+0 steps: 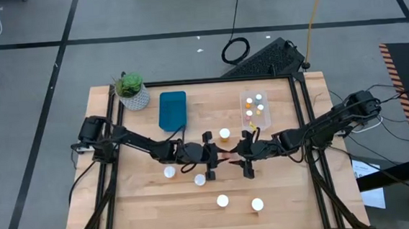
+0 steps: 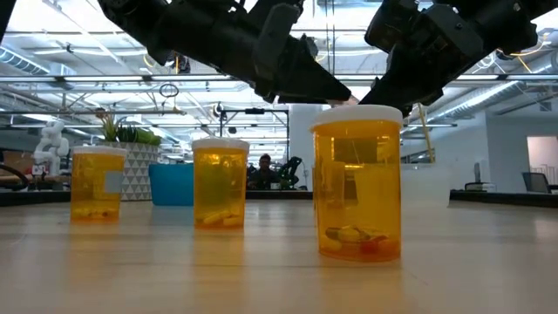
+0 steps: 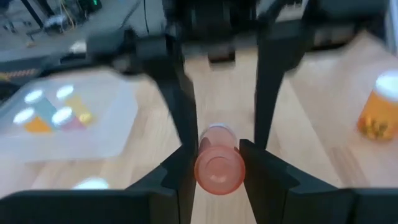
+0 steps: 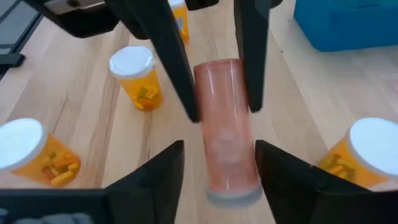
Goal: Pick and place medicine bottles into bin by pill shape (circle, oval)
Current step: Put the small light orange pill bottle into the transparent bin
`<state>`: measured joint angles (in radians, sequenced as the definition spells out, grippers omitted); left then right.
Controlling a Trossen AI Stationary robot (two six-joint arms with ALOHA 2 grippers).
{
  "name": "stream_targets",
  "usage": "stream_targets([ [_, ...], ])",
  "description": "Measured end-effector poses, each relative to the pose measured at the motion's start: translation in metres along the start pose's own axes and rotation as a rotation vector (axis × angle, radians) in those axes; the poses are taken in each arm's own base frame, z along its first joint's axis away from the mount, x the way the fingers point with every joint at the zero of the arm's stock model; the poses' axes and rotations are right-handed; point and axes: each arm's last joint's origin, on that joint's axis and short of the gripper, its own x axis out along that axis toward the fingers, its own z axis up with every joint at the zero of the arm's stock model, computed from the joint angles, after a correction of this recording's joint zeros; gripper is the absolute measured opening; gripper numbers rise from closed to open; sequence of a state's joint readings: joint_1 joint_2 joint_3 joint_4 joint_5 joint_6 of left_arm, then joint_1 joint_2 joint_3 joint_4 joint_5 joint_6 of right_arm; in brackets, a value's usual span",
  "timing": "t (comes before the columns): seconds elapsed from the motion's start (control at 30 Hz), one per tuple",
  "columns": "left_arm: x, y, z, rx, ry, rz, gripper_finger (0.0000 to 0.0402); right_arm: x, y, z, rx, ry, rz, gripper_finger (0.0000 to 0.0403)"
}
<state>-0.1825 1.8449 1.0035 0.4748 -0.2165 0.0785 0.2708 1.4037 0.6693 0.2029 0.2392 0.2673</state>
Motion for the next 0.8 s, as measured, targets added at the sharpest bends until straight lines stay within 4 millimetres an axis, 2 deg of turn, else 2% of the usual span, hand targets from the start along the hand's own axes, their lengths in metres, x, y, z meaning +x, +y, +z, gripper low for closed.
stream_targets([
  [0.13, -0.011, 0.003, 0.006, 0.015, 0.043, 0.007, 0.0119, -0.01, 0.003, 0.004, -0.022, -0.022, -0.001, 0.0222],
  [0.4, -0.045, 0.011, 0.028, 0.038, 0.106, 0.001, 0.0119, -0.038, 0.01, 0.01, -0.027, -0.098, -0.099, 0.0276],
  [0.47, -0.05, 0.013, 0.033, 0.024, 0.074, 0.003, 0.0119, -0.04, 0.012, 0.007, -0.032, -0.136, -0.093, 0.0285],
  [0.6, -0.056, 0.012, 0.027, -0.013, -0.02, 0.006, 0.0119, -0.039, 0.012, -0.002, -0.06, -0.236, -0.061, 0.0289],
  [0.8, -0.061, 0.011, 0.019, -0.116, -0.303, -0.029, 0.0119, -0.043, 0.009, -0.007, -0.06, -0.444, -0.024, 0.0286],
])
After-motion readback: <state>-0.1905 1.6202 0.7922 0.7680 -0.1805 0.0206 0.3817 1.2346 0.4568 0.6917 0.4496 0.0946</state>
